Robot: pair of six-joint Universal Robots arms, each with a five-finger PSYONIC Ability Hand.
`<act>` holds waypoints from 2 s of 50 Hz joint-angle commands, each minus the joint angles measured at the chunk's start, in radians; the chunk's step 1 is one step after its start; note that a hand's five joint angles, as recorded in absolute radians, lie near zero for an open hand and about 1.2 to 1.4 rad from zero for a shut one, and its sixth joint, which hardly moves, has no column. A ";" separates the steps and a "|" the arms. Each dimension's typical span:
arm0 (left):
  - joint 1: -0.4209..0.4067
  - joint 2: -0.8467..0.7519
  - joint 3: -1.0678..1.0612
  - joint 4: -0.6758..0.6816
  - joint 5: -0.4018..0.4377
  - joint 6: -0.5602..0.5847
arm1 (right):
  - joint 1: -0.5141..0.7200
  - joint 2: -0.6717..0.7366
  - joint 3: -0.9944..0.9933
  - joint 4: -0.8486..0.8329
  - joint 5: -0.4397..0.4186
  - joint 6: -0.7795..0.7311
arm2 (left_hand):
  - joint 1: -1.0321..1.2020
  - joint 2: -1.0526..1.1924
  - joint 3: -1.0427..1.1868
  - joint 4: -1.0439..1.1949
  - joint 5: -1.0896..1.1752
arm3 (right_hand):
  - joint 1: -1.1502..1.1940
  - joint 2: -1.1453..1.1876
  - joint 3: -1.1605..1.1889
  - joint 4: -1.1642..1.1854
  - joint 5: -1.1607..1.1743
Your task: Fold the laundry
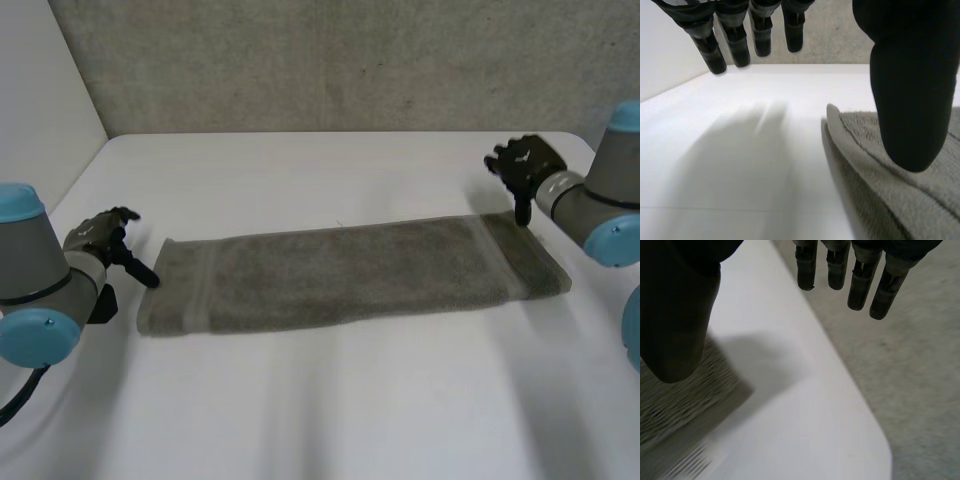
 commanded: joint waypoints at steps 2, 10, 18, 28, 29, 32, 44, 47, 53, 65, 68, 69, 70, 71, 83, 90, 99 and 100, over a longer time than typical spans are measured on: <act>-0.008 0.126 -0.070 0.007 -0.021 -0.001 | -0.009 -0.194 0.045 0.013 0.027 0.331 | -0.064 -0.062 -0.063 -0.065 -0.075 | -0.062 -0.075 -0.069 -0.085 -0.060; -0.063 0.309 -0.187 0.065 -0.009 -0.004 | -0.068 -0.436 0.372 0.043 -0.027 0.383 | -0.064 -0.062 -0.063 -0.065 -0.075 | -0.062 -0.075 -0.069 -0.085 -0.060; -0.095 0.420 -0.281 0.158 -0.007 -0.001 | -0.158 -0.629 0.812 0.005 -0.104 0.269 | -0.064 -0.062 -0.063 -0.065 -0.075 | -0.062 -0.075 -0.069 -0.085 -0.060; -0.095 0.446 -0.344 0.188 0.068 0.001 | -0.239 -0.658 1.129 -0.196 -0.193 0.209 | -0.064 -0.062 -0.063 -0.065 -0.075 | 0.137 0.123 0.129 0.113 0.138; -0.095 0.446 -0.349 0.188 0.075 0.001 | -0.244 -0.651 1.151 -0.235 -0.206 0.208 | -0.064 -0.062 -0.063 -0.065 -0.075 | 0.157 0.144 0.150 0.133 0.158; -0.095 0.445 -0.352 0.188 0.079 0.001 | -0.245 -0.609 1.173 -0.305 -0.225 0.202 | -0.064 -0.062 -0.063 -0.065 -0.075 | 0.186 0.173 0.179 0.162 0.187; -0.094 0.443 -0.366 0.189 0.079 0.001 | -0.245 -0.497 1.158 -0.438 -0.213 0.166 | -0.064 -0.062 -0.063 -0.065 -0.075 | 0.733 0.719 0.725 0.709 0.734; -0.094 0.443 -0.366 0.189 0.079 0.002 | -0.247 -0.483 1.145 -0.458 -0.205 0.159 | -0.064 -0.062 -0.063 -0.065 -0.075 | 1.127 1.114 1.119 1.103 1.128; -0.094 0.442 -0.367 0.189 0.079 0.001 | -0.274 -0.509 1.132 -0.451 -0.145 0.154 | -0.064 -0.062 -0.063 -0.065 -0.075 | 1.160 1.147 1.153 1.136 1.161; -0.094 0.442 -0.369 0.188 0.079 0.001 | -0.437 -0.542 1.087 -0.317 -0.044 -0.100 | -0.064 -0.062 -0.063 -0.065 -0.075 | 1.160 1.147 1.153 1.136 1.161; -0.094 0.442 -0.370 0.188 0.079 0.001 | -0.453 -0.572 1.063 -0.271 0.004 -0.168 | -0.064 -0.062 -0.063 -0.065 -0.075 | 1.160 1.147 1.153 1.136 1.161; -0.094 0.442 -0.370 0.188 0.079 0.001 | -0.448 -0.589 1.046 -0.268 0.014 -0.166 | -0.064 -0.062 -0.063 -0.065 -0.075 | 1.160 1.147 1.153 1.136 1.161; -0.094 0.443 -0.370 0.189 0.079 0.001 | -0.440 -0.607 1.026 -0.268 0.022 -0.154 | -0.064 -0.062 -0.063 -0.065 -0.075 | 1.160 1.147 1.153 1.136 1.161; -0.094 0.443 -0.370 0.189 0.079 0.001 | -0.440 -0.608 1.026 -0.268 0.022 -0.154 | -0.064 -0.062 -0.063 -0.065 -0.075 | 1.160 1.147 1.153 1.136 1.161; -0.094 0.445 -0.373 0.188 0.079 0.001 | 0.162 -0.729 0.862 -0.273 0.040 -0.082 | -0.064 -0.062 -0.063 -0.065 -0.075 | 1.160 1.147 1.153 1.136 1.161; -0.094 0.445 -0.373 0.188 0.079 0.001 | 0.542 -0.565 0.758 -0.270 0.069 -0.090 | -0.064 -0.062 -0.063 -0.065 -0.075 | 1.160 1.147 1.153 1.136 1.161; -0.095 0.442 -0.379 0.189 0.079 0.002 | 0.773 -0.316 0.717 -0.263 0.126 -0.100 | -0.064 -0.062 -0.063 -0.065 -0.075 | 1.160 1.147 1.153 1.136 1.161; -0.095 0.439 -0.379 0.189 0.079 0.002 | 0.773 -0.316 0.717 -0.263 0.126 -0.100 | -0.064 -0.062 -0.063 -0.065 -0.075 | 1.160 1.147 1.153 1.136 1.161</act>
